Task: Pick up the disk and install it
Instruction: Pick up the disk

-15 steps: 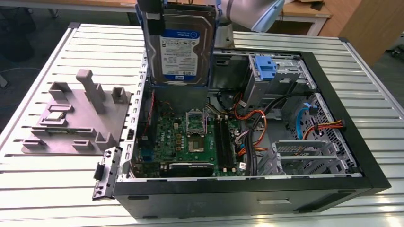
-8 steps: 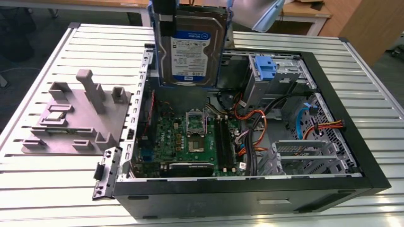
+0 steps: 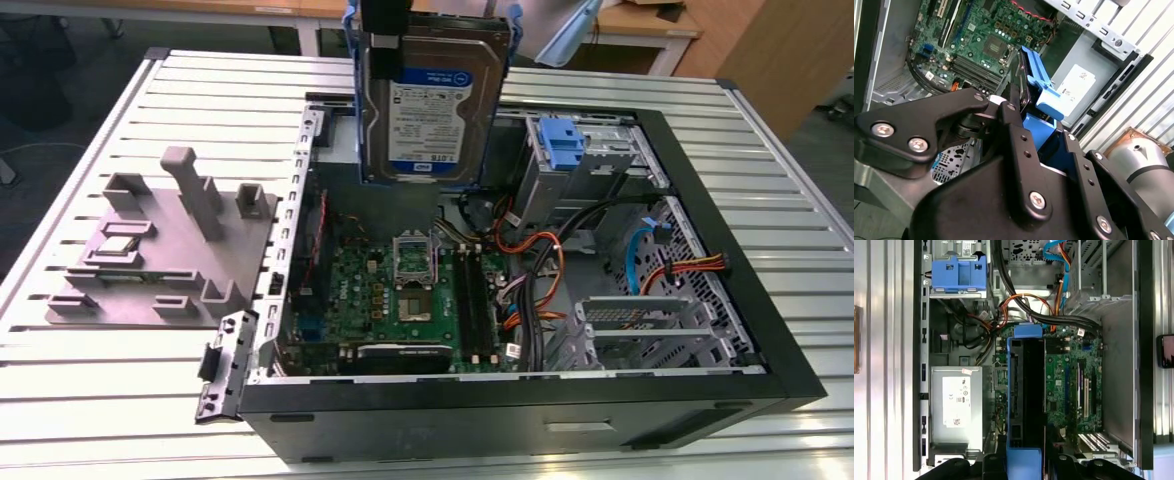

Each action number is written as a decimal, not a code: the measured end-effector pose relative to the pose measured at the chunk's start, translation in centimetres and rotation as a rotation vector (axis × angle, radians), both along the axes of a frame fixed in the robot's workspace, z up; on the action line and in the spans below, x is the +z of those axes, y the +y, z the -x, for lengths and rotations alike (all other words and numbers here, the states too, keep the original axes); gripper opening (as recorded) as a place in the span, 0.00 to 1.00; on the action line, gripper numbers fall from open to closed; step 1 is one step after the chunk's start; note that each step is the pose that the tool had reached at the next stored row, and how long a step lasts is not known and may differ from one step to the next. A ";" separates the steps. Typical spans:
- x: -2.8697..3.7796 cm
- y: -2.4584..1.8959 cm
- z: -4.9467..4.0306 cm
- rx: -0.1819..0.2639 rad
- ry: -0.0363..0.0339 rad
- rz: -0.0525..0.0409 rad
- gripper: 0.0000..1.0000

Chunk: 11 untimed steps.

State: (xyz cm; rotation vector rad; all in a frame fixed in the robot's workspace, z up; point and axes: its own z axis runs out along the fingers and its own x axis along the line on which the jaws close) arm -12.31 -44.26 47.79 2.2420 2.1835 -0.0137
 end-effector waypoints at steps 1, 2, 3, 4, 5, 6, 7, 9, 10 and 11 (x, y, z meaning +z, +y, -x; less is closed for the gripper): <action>-0.01 -0.01 -0.07 0.000 -0.0015 0.0001 0.36; -0.02 -0.02 -0.13 0.000 -0.0037 0.0000 0.36; -0.03 -0.02 -0.17 0.000 -0.0059 -0.0001 0.36; -0.02 -0.02 -0.25 0.000 -0.0072 0.0001 0.36; -0.03 -0.03 -0.35 0.000 -0.0081 0.0001 0.36; -0.04 -0.03 -0.48 0.000 -0.0084 0.0001 0.36; -0.05 -0.04 -0.69 0.000 -0.0086 -0.0001 0.36; -0.07 -0.04 -1.26 0.000 -0.0086 0.0001 0.36; -0.09 -0.04 -1.54 0.000 -0.0086 0.0000 0.36; -0.10 -0.04 -1.79 0.000 -0.0086 0.0000 0.36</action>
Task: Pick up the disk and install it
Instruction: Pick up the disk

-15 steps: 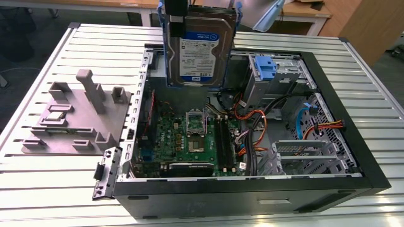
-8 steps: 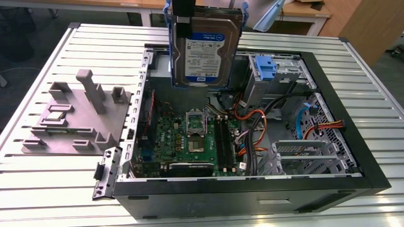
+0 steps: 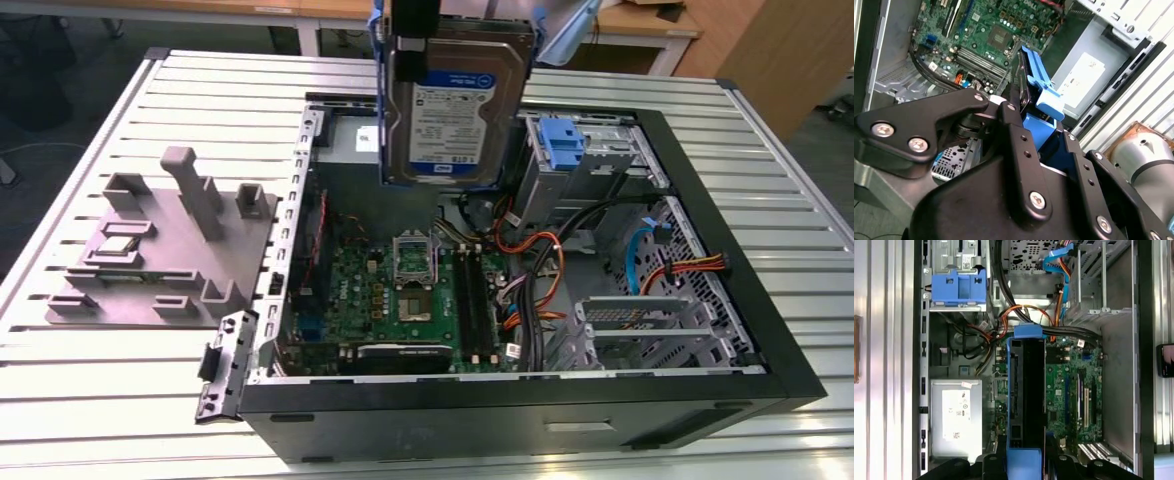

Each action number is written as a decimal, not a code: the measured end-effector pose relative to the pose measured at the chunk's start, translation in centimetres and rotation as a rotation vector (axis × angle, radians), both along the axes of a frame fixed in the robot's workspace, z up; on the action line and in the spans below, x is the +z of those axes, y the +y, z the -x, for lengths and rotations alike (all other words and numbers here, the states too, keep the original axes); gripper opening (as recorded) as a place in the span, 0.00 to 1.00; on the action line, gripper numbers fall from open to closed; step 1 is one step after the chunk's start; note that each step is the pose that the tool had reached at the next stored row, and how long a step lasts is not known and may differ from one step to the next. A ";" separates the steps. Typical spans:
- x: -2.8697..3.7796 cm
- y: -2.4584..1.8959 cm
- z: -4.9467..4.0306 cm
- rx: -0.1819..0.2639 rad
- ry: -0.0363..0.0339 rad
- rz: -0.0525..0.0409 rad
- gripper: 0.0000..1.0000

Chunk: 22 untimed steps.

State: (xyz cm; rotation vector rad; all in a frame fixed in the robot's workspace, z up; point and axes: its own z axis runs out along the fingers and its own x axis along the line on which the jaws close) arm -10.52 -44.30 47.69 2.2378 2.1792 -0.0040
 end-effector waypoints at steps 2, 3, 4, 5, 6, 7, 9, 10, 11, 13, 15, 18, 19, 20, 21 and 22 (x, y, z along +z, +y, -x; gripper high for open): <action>-0.03 0.00 -0.35 0.000 0.0000 0.0000 0.36; -0.06 -0.01 -0.43 0.000 -0.0001 -0.0001 0.36; -0.07 -0.04 -0.50 0.000 0.0000 -0.0001 0.36; -0.07 -0.12 -0.55 0.000 0.0001 0.0002 0.36; -0.09 -0.23 -0.57 0.000 0.0001 0.0001 0.36; -0.11 -0.37 -0.59 0.000 0.0000 0.0000 0.36; -0.14 -0.61 -0.63 0.000 0.0000 0.0001 0.36; -0.15 -0.68 -0.67 0.000 0.0000 0.0000 0.36; -0.17 -0.71 -0.78 0.000 0.0000 0.0000 0.36; -0.18 -0.74 -1.09 0.000 0.0000 0.0000 0.36; -0.19 -0.75 -1.40 0.000 0.0000 0.0000 0.36; -0.21 -0.75 -1.89 0.000 0.0000 0.0001 0.36; -0.22 -0.75 -2.04 0.000 0.0000 0.0000 0.36; -0.22 -0.75 -2.16 0.000 0.0000 0.0001 0.36; -0.22 -0.76 -2.27 0.000 0.0001 0.0000 0.36; -0.22 -0.76 -2.36 0.000 0.0000 0.0000 0.36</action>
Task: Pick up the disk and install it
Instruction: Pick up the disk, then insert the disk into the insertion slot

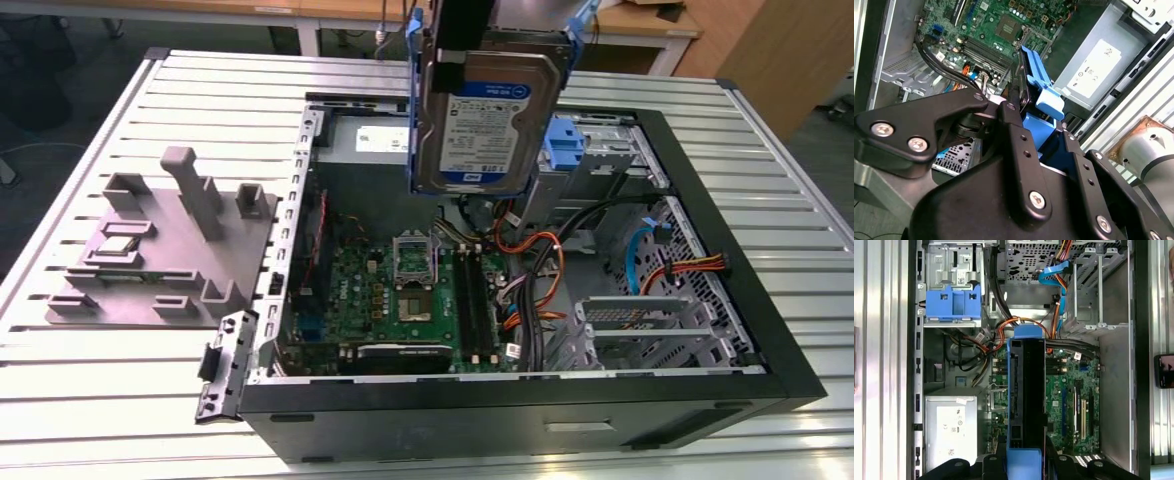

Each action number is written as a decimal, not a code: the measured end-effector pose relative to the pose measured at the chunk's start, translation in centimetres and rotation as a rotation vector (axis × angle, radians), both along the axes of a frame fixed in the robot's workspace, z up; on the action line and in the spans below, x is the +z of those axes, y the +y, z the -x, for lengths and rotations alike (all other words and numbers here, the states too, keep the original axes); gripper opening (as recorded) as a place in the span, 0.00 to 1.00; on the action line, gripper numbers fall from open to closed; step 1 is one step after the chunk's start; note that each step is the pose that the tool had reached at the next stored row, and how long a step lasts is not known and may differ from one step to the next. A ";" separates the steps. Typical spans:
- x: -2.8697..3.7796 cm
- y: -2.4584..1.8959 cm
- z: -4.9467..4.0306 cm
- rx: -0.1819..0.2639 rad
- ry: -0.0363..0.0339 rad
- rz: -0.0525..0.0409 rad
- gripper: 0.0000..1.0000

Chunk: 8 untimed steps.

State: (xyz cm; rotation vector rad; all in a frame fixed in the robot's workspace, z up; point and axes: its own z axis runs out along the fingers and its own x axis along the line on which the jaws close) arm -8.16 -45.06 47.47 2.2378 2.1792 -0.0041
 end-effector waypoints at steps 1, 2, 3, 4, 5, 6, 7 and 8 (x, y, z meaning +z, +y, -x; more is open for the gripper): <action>0.00 0.00 -0.07 0.000 0.0000 0.0000 0.36; 0.00 0.00 -0.13 0.000 0.0000 0.0001 0.36; 0.00 0.00 -0.16 0.000 0.0001 0.0001 0.36; 0.00 0.00 -0.16 0.000 0.0000 0.0000 0.36; 0.00 0.01 -0.46 0.000 0.0000 0.0001 0.36; 0.00 0.01 -0.76 0.000 0.0000 0.0000 0.36; 0.00 0.00 -0.76 0.000 0.0000 0.0001 0.36; 0.00 0.00 -0.77 0.000 0.0000 0.0001 0.36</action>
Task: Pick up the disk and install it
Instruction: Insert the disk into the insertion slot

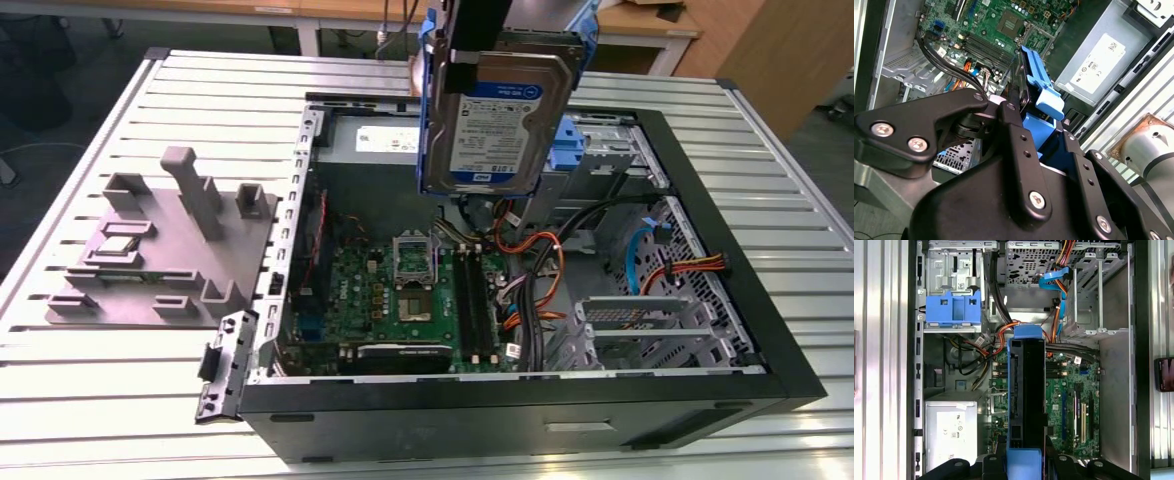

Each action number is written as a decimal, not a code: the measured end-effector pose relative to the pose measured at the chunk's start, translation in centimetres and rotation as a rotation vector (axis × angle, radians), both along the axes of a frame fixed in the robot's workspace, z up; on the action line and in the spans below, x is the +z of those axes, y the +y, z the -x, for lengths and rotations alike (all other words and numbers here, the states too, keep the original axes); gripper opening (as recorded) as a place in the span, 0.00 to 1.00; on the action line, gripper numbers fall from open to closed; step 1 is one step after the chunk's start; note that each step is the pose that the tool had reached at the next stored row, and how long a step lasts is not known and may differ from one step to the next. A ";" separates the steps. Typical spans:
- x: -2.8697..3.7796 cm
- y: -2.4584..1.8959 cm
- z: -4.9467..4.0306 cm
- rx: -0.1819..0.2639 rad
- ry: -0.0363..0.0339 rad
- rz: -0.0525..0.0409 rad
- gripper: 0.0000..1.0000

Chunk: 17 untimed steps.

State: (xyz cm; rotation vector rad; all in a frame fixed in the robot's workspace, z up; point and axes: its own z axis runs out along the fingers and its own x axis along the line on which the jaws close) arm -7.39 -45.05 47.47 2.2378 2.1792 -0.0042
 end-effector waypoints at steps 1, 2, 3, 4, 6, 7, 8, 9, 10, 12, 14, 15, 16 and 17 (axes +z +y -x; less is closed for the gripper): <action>0.00 0.00 0.00 0.000 0.0000 -0.0001 0.36; 0.00 0.00 -0.01 0.000 0.0000 0.0000 0.36; 0.00 0.00 -0.02 0.000 0.0000 0.0000 0.36; 0.00 0.00 -0.02 0.000 0.0000 0.0000 0.36; 0.00 0.00 -0.03 0.000 0.0000 -0.0001 0.36; 0.00 0.00 -0.04 0.000 0.0000 0.0000 0.36; 0.00 0.00 -0.05 0.000 0.0000 0.0000 0.36; 0.00 -0.08 -0.06 0.000 0.0000 -0.0001 0.36; -0.02 -0.40 -0.06 0.000 -0.0001 -0.0004 0.36; -0.01 -0.79 -0.05 0.000 -0.0002 -0.0002 0.36; -0.01 -0.80 -0.04 0.000 -0.0001 -0.0001 0.36; -0.01 -0.80 -0.04 0.000 0.0000 -0.0001 0.36; -0.01 -0.80 -0.04 0.000 0.0000 0.0000 0.36; 0.00 -0.81 -0.05 0.000 0.0000 0.0000 0.36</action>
